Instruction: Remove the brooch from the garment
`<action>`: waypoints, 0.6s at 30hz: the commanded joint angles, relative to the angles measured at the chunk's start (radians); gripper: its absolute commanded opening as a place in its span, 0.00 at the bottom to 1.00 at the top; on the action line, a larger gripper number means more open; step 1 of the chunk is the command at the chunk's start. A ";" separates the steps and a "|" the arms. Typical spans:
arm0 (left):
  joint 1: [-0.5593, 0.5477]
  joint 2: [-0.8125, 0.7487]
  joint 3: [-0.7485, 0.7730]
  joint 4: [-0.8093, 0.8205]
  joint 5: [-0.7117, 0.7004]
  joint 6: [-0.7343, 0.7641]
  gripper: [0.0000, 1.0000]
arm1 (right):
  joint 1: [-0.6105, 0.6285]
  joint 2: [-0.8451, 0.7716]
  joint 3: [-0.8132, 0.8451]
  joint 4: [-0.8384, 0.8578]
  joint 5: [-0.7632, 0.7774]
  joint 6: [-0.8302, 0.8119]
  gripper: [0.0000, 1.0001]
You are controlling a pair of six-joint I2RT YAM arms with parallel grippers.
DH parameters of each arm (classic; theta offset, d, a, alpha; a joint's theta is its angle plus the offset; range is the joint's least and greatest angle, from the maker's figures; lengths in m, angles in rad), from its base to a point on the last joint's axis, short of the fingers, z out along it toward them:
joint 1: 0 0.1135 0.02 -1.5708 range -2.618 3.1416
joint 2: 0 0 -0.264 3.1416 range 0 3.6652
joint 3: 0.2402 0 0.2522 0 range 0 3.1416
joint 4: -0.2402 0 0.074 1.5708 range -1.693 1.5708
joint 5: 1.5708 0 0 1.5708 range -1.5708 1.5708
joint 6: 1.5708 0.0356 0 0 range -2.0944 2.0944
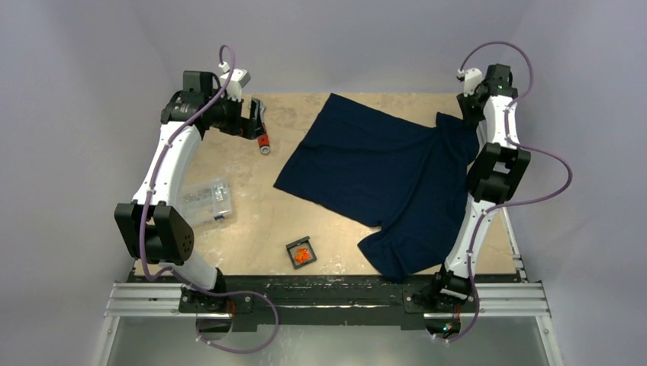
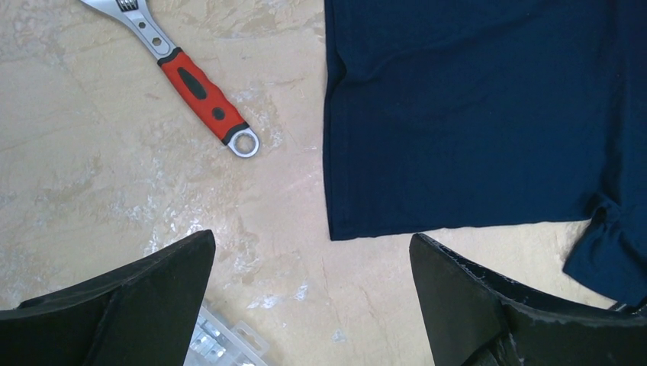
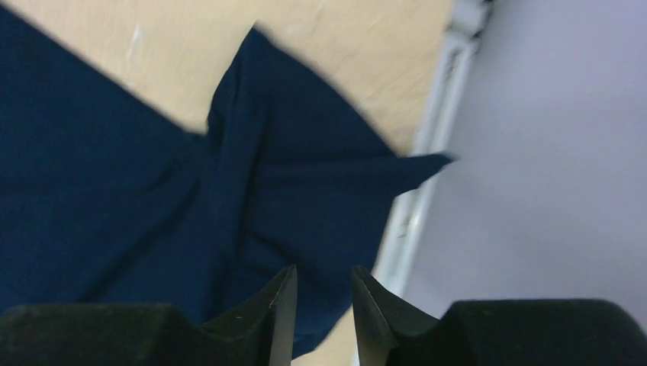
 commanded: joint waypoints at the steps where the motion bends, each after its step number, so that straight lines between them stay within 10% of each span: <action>1: 0.008 -0.028 -0.013 0.039 0.027 -0.006 1.00 | -0.001 0.026 -0.055 -0.130 -0.031 0.048 0.34; 18: 0.013 -0.021 -0.030 0.039 0.039 0.026 1.00 | 0.002 0.202 0.126 0.030 0.156 0.027 0.43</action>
